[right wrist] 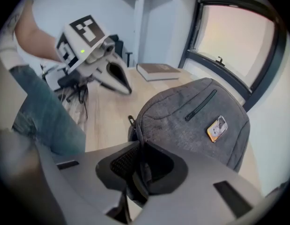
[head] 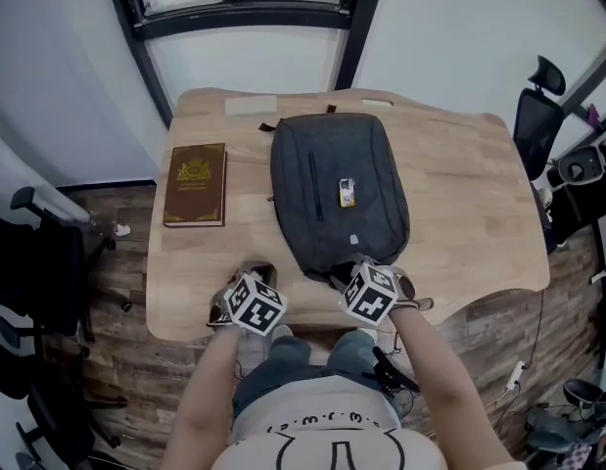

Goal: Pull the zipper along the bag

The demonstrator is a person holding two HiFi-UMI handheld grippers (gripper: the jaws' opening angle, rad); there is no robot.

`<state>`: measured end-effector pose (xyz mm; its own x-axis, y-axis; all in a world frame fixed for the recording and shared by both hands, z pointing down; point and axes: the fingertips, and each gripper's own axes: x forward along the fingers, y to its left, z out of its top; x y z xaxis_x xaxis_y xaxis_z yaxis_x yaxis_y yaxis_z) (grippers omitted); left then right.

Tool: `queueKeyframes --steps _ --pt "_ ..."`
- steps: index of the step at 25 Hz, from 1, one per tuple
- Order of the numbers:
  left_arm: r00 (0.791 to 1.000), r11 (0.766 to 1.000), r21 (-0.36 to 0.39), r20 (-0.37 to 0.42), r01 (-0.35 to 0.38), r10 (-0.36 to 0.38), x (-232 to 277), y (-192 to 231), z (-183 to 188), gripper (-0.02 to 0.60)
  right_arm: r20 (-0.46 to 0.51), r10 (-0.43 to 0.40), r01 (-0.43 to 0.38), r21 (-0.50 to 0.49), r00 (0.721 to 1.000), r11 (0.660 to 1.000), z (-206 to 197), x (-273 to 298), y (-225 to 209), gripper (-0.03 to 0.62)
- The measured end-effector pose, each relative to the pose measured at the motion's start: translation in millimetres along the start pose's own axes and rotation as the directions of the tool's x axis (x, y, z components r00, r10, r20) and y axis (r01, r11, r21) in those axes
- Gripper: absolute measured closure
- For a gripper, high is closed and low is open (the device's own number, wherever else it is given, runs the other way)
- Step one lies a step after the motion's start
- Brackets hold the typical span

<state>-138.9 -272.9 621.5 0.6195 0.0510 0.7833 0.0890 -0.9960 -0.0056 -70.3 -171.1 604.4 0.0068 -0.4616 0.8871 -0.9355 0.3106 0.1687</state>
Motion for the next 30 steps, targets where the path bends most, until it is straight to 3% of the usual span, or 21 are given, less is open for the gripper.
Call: queueKeyframes --steps 1,2,4,5,6,9,14,18,22,25,27,30 --pt "1.000 0.998 -0.054 -0.001 -0.023 0.023 -5 25 -14 0.569 -0.035 -0.023 0.022 -0.017 0.999 1.000 -14 -4 -6 0.501" --pt "0.999 0.988 -0.152 0.045 0.010 -0.003 -14 47 -22 0.569 -0.057 -0.041 0.040 -0.015 0.998 0.999 -28 -9 -13 0.500" --pt "0.973 0.942 -0.305 0.219 0.141 -0.074 -37 76 -12 0.568 -0.078 -0.044 0.047 0.032 0.996 0.998 -45 -17 -26 0.493" --pt "0.958 0.935 -0.308 0.274 0.175 -0.089 -45 81 -2 0.568 -0.082 -0.035 0.040 0.063 0.996 0.997 -48 -19 -29 0.491" --pt "0.952 0.945 -0.273 0.291 0.180 -0.097 -48 79 6 0.568 -0.081 -0.023 0.030 0.091 0.996 0.995 -49 -18 -30 0.490" --pt "0.953 0.972 -0.135 0.265 0.190 -0.150 -36 48 18 0.568 -0.070 -0.008 0.017 0.139 0.998 0.990 -43 -14 -26 0.491" --pt "0.908 0.935 -0.056 0.268 0.350 -0.323 -13 -20 33 0.559 -0.039 -0.003 0.011 0.190 0.999 0.982 -34 -8 -22 0.491" --pt "0.874 0.903 -0.026 0.264 0.429 -0.408 -4 -55 42 0.475 -0.006 0.000 0.001 0.237 1.000 0.971 -31 -5 -21 0.491" --pt "0.841 0.867 -0.051 0.276 0.496 -0.465 3 -80 52 0.455 0.002 -0.009 0.008 0.258 1.000 0.966 -30 -4 -21 0.491" --pt "0.831 0.848 -0.096 0.284 0.521 -0.479 12 -92 58 0.440 0.031 0.001 -0.010 0.284 1.000 0.959 -23 -3 -16 0.491" --pt "0.836 0.841 -0.147 0.289 0.521 -0.467 18 -94 61 0.433 0.052 0.008 -0.023 0.295 0.999 0.955 -14 -3 -13 0.491" --pt "0.864 0.839 -0.248 0.288 0.484 -0.413 28 -90 63 0.433 0.067 0.004 -0.023 0.288 0.998 0.957 -9 1 -10 0.491"
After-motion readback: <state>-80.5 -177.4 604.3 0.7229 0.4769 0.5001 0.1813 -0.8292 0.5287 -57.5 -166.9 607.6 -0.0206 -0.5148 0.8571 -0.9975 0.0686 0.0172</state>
